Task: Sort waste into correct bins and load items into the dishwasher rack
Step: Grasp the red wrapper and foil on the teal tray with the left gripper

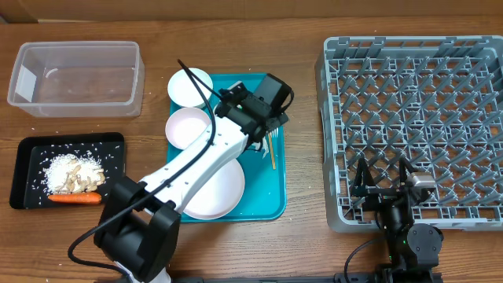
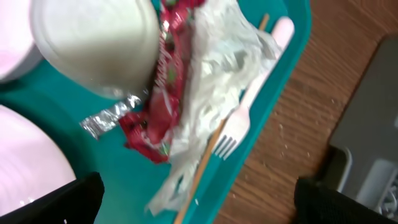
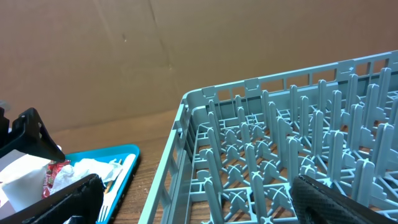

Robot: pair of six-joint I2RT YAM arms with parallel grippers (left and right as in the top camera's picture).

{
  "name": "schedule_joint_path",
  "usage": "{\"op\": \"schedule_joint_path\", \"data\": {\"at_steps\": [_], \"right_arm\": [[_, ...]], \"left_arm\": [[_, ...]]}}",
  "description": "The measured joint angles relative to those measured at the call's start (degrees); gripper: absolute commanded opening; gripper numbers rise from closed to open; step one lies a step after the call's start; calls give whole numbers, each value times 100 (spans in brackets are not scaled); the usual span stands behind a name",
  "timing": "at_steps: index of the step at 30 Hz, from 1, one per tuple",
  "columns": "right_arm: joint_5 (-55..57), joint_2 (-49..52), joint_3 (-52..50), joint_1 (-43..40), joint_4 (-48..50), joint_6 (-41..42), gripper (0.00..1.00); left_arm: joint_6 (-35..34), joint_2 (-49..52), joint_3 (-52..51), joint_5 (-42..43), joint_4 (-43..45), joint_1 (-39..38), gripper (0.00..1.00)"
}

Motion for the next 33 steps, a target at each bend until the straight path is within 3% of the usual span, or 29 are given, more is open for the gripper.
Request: {"op": "schedule_joint_path", "data": {"at_steps": [25, 33], "right_arm": [[0, 0, 0, 0, 0, -2, 100], [-2, 0, 0, 0, 2, -2, 100]], "left_arm": [[-83, 1187, -37, 33, 603, 74, 99], [116, 1213, -44, 35, 730, 74, 85]]}}
